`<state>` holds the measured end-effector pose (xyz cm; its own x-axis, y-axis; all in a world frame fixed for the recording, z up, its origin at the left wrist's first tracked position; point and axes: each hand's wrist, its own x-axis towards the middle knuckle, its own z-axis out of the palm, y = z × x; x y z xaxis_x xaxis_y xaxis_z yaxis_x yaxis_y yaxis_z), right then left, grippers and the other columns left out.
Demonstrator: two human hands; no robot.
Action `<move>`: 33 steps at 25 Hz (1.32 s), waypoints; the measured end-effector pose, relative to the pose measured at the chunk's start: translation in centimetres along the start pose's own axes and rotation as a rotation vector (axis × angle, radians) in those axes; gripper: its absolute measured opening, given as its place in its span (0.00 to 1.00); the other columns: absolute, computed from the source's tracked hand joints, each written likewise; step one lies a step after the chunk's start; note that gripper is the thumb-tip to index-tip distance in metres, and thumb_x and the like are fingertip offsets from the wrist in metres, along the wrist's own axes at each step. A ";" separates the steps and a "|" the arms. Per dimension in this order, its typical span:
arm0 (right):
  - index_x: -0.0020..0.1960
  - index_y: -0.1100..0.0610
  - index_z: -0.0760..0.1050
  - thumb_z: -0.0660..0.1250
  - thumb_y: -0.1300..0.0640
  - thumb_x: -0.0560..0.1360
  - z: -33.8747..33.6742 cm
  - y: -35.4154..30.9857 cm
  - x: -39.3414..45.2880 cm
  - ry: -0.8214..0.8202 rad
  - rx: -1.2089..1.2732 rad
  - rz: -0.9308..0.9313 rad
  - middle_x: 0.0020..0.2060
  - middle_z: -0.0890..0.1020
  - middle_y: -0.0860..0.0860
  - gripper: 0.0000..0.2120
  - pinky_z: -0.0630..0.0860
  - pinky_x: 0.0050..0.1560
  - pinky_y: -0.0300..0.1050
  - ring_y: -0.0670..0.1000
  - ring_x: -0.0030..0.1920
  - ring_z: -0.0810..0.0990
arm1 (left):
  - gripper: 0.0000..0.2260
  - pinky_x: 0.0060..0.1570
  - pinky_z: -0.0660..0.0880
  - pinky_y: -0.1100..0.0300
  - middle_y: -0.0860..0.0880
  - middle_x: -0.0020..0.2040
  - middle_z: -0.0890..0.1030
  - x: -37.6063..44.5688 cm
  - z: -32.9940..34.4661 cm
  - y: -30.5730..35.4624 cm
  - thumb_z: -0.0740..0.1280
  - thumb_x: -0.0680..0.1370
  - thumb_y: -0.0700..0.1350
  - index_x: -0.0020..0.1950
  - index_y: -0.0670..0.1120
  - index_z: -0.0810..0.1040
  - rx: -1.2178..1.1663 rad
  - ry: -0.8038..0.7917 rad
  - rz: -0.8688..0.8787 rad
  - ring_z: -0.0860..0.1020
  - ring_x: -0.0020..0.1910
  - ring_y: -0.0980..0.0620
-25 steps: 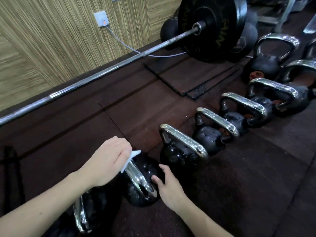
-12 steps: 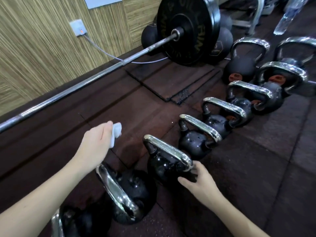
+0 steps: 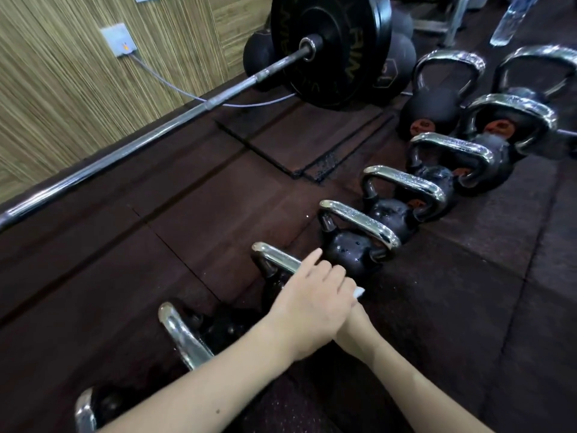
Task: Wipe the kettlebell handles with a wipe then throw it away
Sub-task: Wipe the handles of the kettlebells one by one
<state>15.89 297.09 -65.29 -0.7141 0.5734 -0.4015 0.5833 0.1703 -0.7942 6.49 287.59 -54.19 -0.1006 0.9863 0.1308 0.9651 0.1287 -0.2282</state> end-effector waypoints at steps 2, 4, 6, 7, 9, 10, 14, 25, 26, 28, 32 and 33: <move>0.68 0.65 0.71 0.69 0.63 0.78 0.3 -0.2 0.1 0.001 -0.004 -0.012 0.62 0.80 0.59 0.20 0.69 0.46 0.26 0.59 0.65 0.78 | 0.13 0.68 0.71 0.44 0.49 0.38 0.77 0.8 -0.8 0.5 0.60 0.85 0.49 0.43 0.48 0.77 0.009 0.042 0.067 0.76 0.41 0.45; 0.67 0.55 0.73 0.77 0.49 0.68 0.5 -0.4 0.0 0.015 0.019 -0.059 0.58 0.81 0.47 0.31 0.69 0.49 0.23 0.46 0.60 0.81 | 0.14 0.65 0.72 0.41 0.50 0.36 0.78 1.5 -1.7 -1.6 0.58 0.83 0.49 0.40 0.50 0.78 -0.052 0.014 0.066 0.78 0.38 0.44; 0.67 0.49 0.73 0.84 0.48 0.58 0.4 -0.5 -0.1 0.013 0.073 -0.059 0.55 0.81 0.37 0.40 0.70 0.52 0.23 0.31 0.53 0.79 | 0.15 0.62 0.72 0.43 0.51 0.38 0.80 1.0 -1.5 -5.3 0.54 0.80 0.51 0.41 0.52 0.78 -0.028 -0.092 -0.034 0.80 0.41 0.44; 0.69 0.49 0.72 0.86 0.51 0.58 0.6 -0.2 0.1 0.005 0.111 -0.041 0.55 0.81 0.36 0.43 0.70 0.51 0.21 0.27 0.52 0.77 | 0.16 0.59 0.73 0.45 0.51 0.40 0.81 0.6 -1.0 -7.5 0.51 0.79 0.52 0.44 0.53 0.77 -0.019 -0.171 -0.105 0.81 0.43 0.43; 0.73 0.50 0.70 0.86 0.55 0.59 0.4 -0.2 -0.1 0.002 0.179 -0.043 0.58 0.81 0.38 0.46 0.70 0.51 0.18 0.23 0.52 0.75 | 0.14 0.53 0.76 0.45 0.49 0.43 0.81 -0.5 0.1 -11.3 0.51 0.81 0.49 0.46 0.52 0.76 -0.138 -0.258 -0.283 0.79 0.47 0.42; 0.73 0.51 0.70 0.86 0.56 0.59 0.3 -0.4 -0.3 0.007 0.203 -0.055 0.59 0.81 0.40 0.46 0.71 0.52 0.19 0.23 0.53 0.75 | 0.14 0.53 0.76 0.43 0.49 0.44 0.81 -1.1 0.4 -12.1 0.51 0.82 0.47 0.44 0.50 0.75 -0.180 -0.276 -0.307 0.78 0.48 0.42; 0.72 0.51 0.70 0.86 0.60 0.59 0.4 -0.2 -0.3 -0.005 0.219 -0.078 0.59 0.81 0.41 0.45 0.71 0.52 0.20 0.33 0.57 0.79 | 0.12 0.43 0.78 0.46 0.47 0.45 0.80 0.6 -1.2 -9.2 0.50 0.79 0.46 0.44 0.51 0.71 -0.100 -0.261 -0.255 0.78 0.44 0.40; 0.71 0.50 0.71 0.83 0.49 0.60 0.6 -0.3 0.1 0.029 0.069 -0.142 0.60 0.80 0.40 0.43 0.75 0.64 0.36 0.36 0.57 0.79 | 0.07 0.46 0.73 0.48 0.51 0.38 0.78 1.1 -1.7 -4.8 0.57 0.77 0.51 0.39 0.55 0.67 -0.063 -0.084 -0.013 0.79 0.40 0.44; 0.75 0.49 0.67 0.84 0.49 0.58 0.4 -0.1 0.1 -0.015 0.101 -0.109 0.63 0.79 0.40 0.49 0.73 0.68 0.39 0.37 0.61 0.77 | 0.07 0.45 0.74 0.49 0.50 0.38 0.79 0.7 -1.4 -6.7 0.56 0.77 0.51 0.39 0.56 0.65 -0.052 -0.115 -0.101 0.79 0.40 0.43; 0.78 0.47 0.62 0.85 0.50 0.59 0.2 0.1 0.1 -0.026 0.130 -0.095 0.67 0.76 0.40 0.53 0.70 0.70 0.38 0.38 0.65 0.75 | 0.10 0.46 0.77 0.47 0.49 0.41 0.81 -0.2 -0.4 -10.4 0.54 0.81 0.50 0.40 0.55 0.67 -0.161 -0.214 -0.343 0.80 0.45 0.41; 0.79 0.47 0.60 0.85 0.49 0.58 0.3 0.0 0.3 -0.028 0.117 -0.103 0.70 0.73 0.40 0.56 0.66 0.67 0.29 0.35 0.65 0.73 | 0.15 0.48 0.77 0.46 0.49 0.43 0.83 0.2 -0.7 -10.8 0.49 0.81 0.49 0.39 0.54 0.72 -0.228 -0.230 -0.379 0.80 0.45 0.41; 0.79 0.47 0.60 0.84 0.46 0.57 0.3 0.2 0.5 -0.038 0.086 -0.115 0.71 0.71 0.39 0.57 0.66 0.70 0.33 0.36 0.68 0.72 | 0.13 0.46 0.77 0.47 0.48 0.40 0.83 0.8 -1.4 -9.4 0.52 0.79 0.49 0.40 0.53 0.73 -0.145 -0.230 -0.300 0.81 0.41 0.41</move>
<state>15.51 297.22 -65.76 -0.7891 0.5235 -0.3213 0.4629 0.1629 -0.8713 -2.30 287.04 -50.63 -0.4183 0.9068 -0.0527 0.9073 0.4143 -0.0720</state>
